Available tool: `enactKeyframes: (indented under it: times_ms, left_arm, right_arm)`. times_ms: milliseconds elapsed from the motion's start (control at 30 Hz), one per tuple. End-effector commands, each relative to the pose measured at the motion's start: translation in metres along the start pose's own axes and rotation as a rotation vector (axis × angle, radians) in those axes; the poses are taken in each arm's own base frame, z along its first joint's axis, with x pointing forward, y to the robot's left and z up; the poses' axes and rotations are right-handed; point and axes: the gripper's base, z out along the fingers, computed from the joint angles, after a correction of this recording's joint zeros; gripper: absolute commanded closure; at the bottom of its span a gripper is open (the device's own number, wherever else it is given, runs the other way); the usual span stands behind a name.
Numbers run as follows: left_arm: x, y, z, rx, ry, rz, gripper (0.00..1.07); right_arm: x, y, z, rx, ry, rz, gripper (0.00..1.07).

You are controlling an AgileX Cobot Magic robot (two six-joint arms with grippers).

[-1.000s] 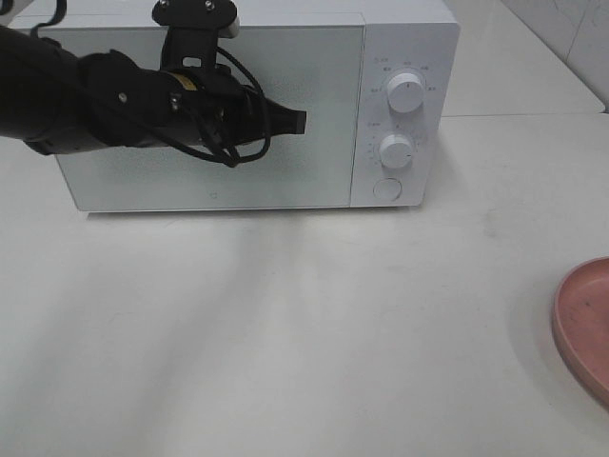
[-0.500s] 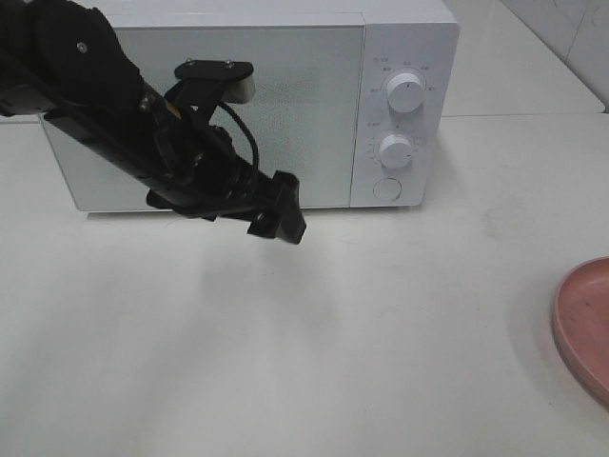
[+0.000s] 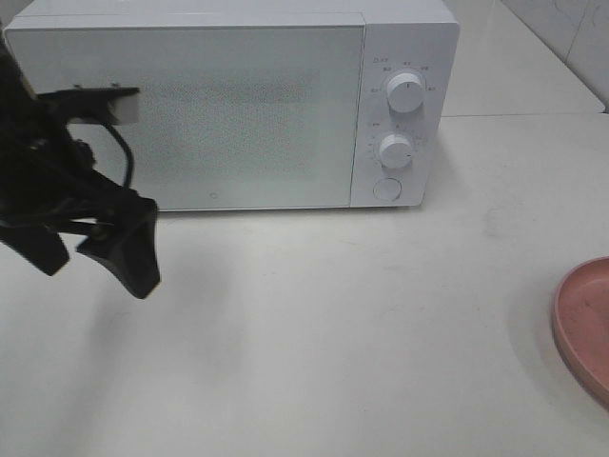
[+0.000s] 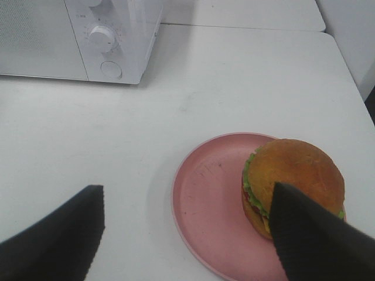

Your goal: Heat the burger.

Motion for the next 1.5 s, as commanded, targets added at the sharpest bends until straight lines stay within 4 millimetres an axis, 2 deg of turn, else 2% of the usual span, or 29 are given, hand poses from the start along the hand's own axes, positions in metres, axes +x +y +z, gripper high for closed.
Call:
enactKeyframes:
  times_ms: [33,100,133,200,233,300,400,467,500,567,600,667,700,767,833,867,900,967,1000,1033,1100,1167,1200,1233,1400,1500]
  left_arm:
    - [0.006,0.005,-0.012,-0.002,0.004,-0.022,0.08]
    - [0.018,0.019,-0.035,-0.006,-0.040,-0.082,0.08]
    - [0.018,0.019,-0.035,-0.006,-0.040,-0.082,0.08]
    - [0.037,0.036,-0.066,-0.021,-0.117,-0.167,0.08]
    - [0.037,0.036,-0.066,-0.021,-0.117,-0.167,0.08]
    - [0.054,0.048,-0.086,-0.048,-0.161,-0.235,0.08]
    - [0.060,0.052,-0.092,-0.061,-0.170,-0.251,0.08]
    - [0.091,0.066,-0.118,-0.142,-0.250,-0.340,0.08]
    - [0.091,0.066,-0.118,-0.142,-0.250,-0.340,0.08]
    - [0.115,0.070,-0.127,-0.176,-0.307,-0.429,0.08]
    - [0.115,0.070,-0.127,-0.176,-0.307,-0.429,0.08]
    - [0.134,0.066,-0.126,-0.200,-0.362,-0.466,0.08]
    - [0.134,0.066,-0.126,-0.200,-0.362,-0.466,0.08]
    - [0.151,0.056,-0.119,-0.219,-0.403,-0.454,0.08]
    - [0.157,0.053,-0.116,-0.224,-0.415,-0.450,0.08]
    - [0.169,0.046,-0.110,-0.232,-0.435,-0.444,0.08]
    - [0.169,0.046,-0.110,-0.232,-0.435,-0.444,0.08]
    - [0.186,0.037,-0.099,-0.255,-0.482,-0.420,0.08]
    - [0.186,0.037,-0.099,-0.255,-0.482,-0.420,0.08]
    - [0.198,0.031,-0.092,-0.277,-0.533,-0.403,0.08]
    - [0.204,0.028,-0.088,-0.290,-0.561,-0.398,0.08]
    - [0.220,0.019,-0.082,-0.322,-0.648,-0.381,0.08]
    - [0.220,0.019,-0.082,-0.322,-0.648,-0.381,0.08]
    - [0.231,0.012,-0.077,-0.346,-0.714,-0.366,0.08]
    - [0.250,0.003,-0.060,-0.366,-0.777,-0.358,0.08]
    - [0.254,0.001,-0.060,-0.382,-0.797,-0.351,0.08]
  right_arm:
    - [0.002,0.000,-0.003,0.000,-0.030,-0.003,0.32]
    - [0.002,0.000,-0.003,0.000,-0.030,-0.003,0.32]
    - [0.002,0.000,-0.003,0.000,-0.030,-0.003,0.32]
    - [0.002,0.000,-0.003,0.000,-0.030,-0.003,0.32]
    - [0.002,0.000,-0.003,0.000,-0.030,-0.003,0.32]
    - [0.002,0.000,-0.003,0.000,-0.030,-0.003,0.32]
    - [0.002,0.000,-0.003,0.000,-0.030,-0.003,0.32]
    - [0.002,0.000,-0.003,0.000,-0.030,-0.003,0.32]
    - [0.002,0.000,-0.003,0.000,-0.030,-0.003,0.32]
    - [0.002,0.000,-0.003,0.000,-0.030,-0.003,0.32]
    - [0.002,0.000,-0.003,0.000,-0.030,-0.003,0.32]
    - [0.002,0.000,-0.003,0.000,-0.030,-0.003,0.32]
    - [0.002,0.000,-0.003,0.000,-0.030,-0.003,0.32]
    - [0.002,0.000,-0.003,0.000,-0.030,-0.003,0.32]
    - [0.002,0.000,-0.003,0.000,-0.030,-0.003,0.32]
    - [0.002,0.000,-0.003,0.000,-0.030,-0.003,0.32]
    - [0.002,0.000,-0.003,0.000,-0.030,-0.003,0.32]
    - [0.002,0.000,-0.003,0.000,-0.030,-0.003,0.32]
    - [0.002,0.000,-0.003,0.000,-0.030,-0.003,0.32]
    - [0.002,0.000,-0.003,0.000,-0.030,-0.003,0.32]
    - [0.002,0.000,-0.003,0.000,-0.030,-0.003,0.32]
    - [0.002,0.000,-0.003,0.000,-0.030,-0.003,0.32]
    - [0.002,0.000,-0.003,0.000,-0.030,-0.003,0.32]
    - [0.002,0.000,-0.003,0.000,-0.030,-0.003,0.32]
    - [0.002,0.000,-0.003,0.000,-0.030,-0.003,0.32]
    - [0.002,0.000,-0.003,0.000,-0.030,-0.003,0.32]
